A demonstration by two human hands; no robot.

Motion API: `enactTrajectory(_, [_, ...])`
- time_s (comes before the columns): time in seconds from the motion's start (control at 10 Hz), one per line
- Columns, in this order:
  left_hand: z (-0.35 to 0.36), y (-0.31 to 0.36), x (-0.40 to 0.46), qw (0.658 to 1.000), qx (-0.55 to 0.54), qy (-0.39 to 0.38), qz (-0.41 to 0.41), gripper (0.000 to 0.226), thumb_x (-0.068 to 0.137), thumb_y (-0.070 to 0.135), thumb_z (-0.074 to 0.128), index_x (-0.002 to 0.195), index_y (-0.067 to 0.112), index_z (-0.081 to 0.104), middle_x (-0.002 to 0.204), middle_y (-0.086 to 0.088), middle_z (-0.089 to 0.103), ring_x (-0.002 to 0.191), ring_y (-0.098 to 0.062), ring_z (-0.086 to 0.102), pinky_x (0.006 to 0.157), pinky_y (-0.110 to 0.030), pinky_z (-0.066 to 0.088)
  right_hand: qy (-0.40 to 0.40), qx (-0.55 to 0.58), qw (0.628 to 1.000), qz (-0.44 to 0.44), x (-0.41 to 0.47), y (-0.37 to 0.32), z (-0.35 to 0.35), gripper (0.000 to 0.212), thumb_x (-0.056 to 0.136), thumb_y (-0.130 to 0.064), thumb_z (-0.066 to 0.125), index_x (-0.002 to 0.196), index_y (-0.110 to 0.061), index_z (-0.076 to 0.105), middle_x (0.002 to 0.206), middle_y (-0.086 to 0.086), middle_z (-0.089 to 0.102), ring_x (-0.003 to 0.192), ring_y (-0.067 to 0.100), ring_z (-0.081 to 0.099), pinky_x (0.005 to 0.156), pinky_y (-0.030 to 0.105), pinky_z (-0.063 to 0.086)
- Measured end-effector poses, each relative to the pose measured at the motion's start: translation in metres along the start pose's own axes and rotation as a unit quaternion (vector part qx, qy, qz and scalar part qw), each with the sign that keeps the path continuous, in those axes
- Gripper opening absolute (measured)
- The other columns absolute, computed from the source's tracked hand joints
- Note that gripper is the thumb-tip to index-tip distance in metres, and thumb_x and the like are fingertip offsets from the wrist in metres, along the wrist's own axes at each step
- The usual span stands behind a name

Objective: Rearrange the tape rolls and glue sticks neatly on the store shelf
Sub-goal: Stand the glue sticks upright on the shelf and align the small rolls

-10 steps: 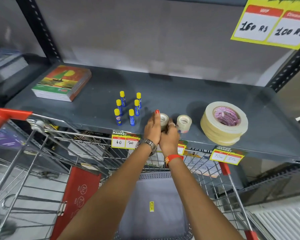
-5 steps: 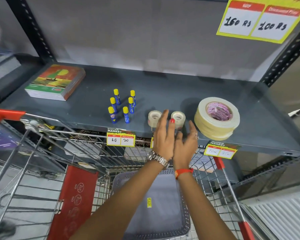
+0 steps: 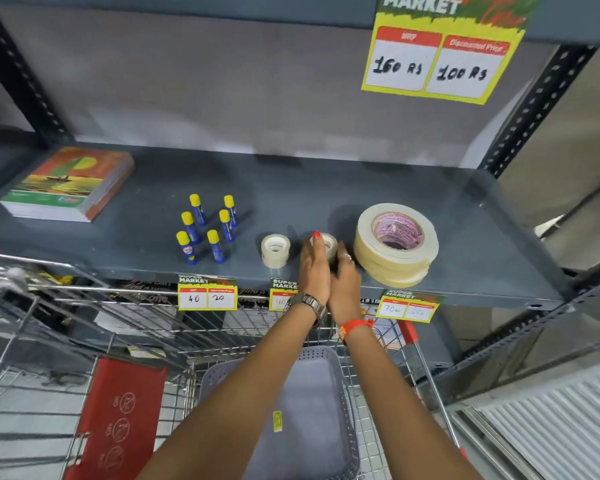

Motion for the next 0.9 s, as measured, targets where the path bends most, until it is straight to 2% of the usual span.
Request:
enactTrajectory(0.1, [0.001,-0.001,0.001,0.999,-0.027,0.011,-0.02,0.049,0.098,0.044,0.025,0.127,0.011,0.045,0.132,-0.014,0.052,0.119,-0.028,0.051,0.108,-0.039,0.038,0.0,0.013,1.0,0.0,-0.001,0.002,0.001,0.04,0.09,-0.009,0.055,0.129,-0.004,0.046,0.116,0.016,0.065,0.107,0.027,0.061,0.094,0.042,0.05])
enactTrajectory(0.2, [0.0,-0.001,0.002,0.998,-0.053,0.017,-0.028,0.052,0.098,0.044,0.024,0.128,0.008,0.047,0.131,-0.016,0.053,0.12,-0.028,0.051,0.109,-0.043,0.037,-0.009,0.014,1.0,0.008,-0.004,-0.001,0.001,0.044,0.09,-0.004,0.054,0.132,-0.004,0.043,0.119,0.016,0.063,0.111,0.027,0.059,0.096,0.037,0.049])
enactTrajectory(0.3, [-0.003,0.003,-0.002,0.998,-0.054,0.019,-0.026,0.052,0.098,0.042,0.023,0.129,0.007,0.046,0.132,-0.016,0.053,0.121,-0.028,0.05,0.11,-0.04,0.036,-0.03,0.012,0.999,0.014,-0.007,-0.004,-0.002,0.058,0.089,0.001,0.051,0.143,-0.006,0.029,0.129,0.015,0.056,0.12,0.027,0.053,0.1,0.033,0.042])
enactTrajectory(0.4, [-0.005,0.008,-0.012,1.0,-0.017,0.023,0.011,0.049,0.099,0.039,0.025,0.136,0.01,0.038,0.141,-0.011,0.045,0.131,-0.025,0.041,0.114,-0.039,0.029,-0.022,0.016,0.999,-0.034,-0.025,-0.012,-0.017,0.064,0.087,0.009,0.047,0.145,-0.009,0.024,0.134,-0.001,0.047,0.127,0.012,0.042,0.103,0.015,0.032])
enactTrajectory(0.5, [-0.002,0.013,-0.03,0.996,0.016,0.034,0.078,0.045,0.1,0.03,0.028,0.142,0.014,0.027,0.151,-0.003,0.029,0.14,-0.016,0.024,0.118,-0.031,0.017,0.09,0.1,0.988,-0.077,-0.062,-0.006,-0.048,0.059,0.077,0.015,0.038,0.13,-0.01,0.05,0.126,-0.003,0.055,0.118,0.008,0.052,0.097,0.003,0.037])
enactTrajectory(0.6, [0.007,0.023,-0.043,0.994,-0.014,0.034,0.103,0.043,0.1,0.025,0.033,0.141,0.015,0.029,0.151,-0.001,0.028,0.139,-0.01,0.024,0.115,-0.024,0.017,0.265,0.218,0.938,-0.038,-0.071,0.02,-0.094,0.049,0.082,0.012,0.041,0.103,-0.027,0.061,0.1,0.001,0.065,0.091,0.006,0.062,0.086,0.019,0.048])
enactTrajectory(0.7, [0.027,0.029,-0.044,0.997,-0.019,0.002,0.071,0.059,0.092,0.042,0.027,0.142,0.011,0.026,0.153,-0.004,0.025,0.139,-0.012,0.022,0.118,-0.028,0.012,0.293,0.297,0.908,0.031,-0.045,0.034,-0.127,0.037,0.093,0.004,0.04,0.112,-0.025,0.052,0.116,0.004,0.055,0.097,0.0,0.054,0.083,0.008,0.044])
enactTrajectory(0.8, [0.045,0.03,-0.04,0.999,-0.024,-0.026,0.021,0.063,0.095,0.05,0.02,0.144,0.01,0.021,0.155,-0.006,0.017,0.143,-0.019,0.017,0.117,-0.028,0.013,0.201,0.329,0.921,0.052,-0.003,0.042,-0.143,0.037,0.099,-0.025,0.04,0.136,-0.019,0.039,0.143,0.003,0.041,0.128,0.009,0.04,0.107,0.022,0.031])
enactTrajectory(0.9, [0.06,0.03,-0.032,0.996,-0.086,-0.016,-0.014,0.056,0.098,0.046,0.018,0.143,0.013,0.023,0.155,-0.002,0.02,0.143,-0.014,0.019,0.113,-0.022,0.017,0.104,0.333,0.934,0.072,0.025,0.039,-0.15,0.049,0.101,-0.039,0.023,0.145,-0.018,0.027,0.154,0.001,0.027,0.141,0.013,0.025,0.11,0.028,0.019])
Point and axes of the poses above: each hand's wrist, its own x-axis towards the middle knuckle, its own z-axis out of the palm, y = z × x, the point moved 4 cm from there along x, towards the middle knuckle
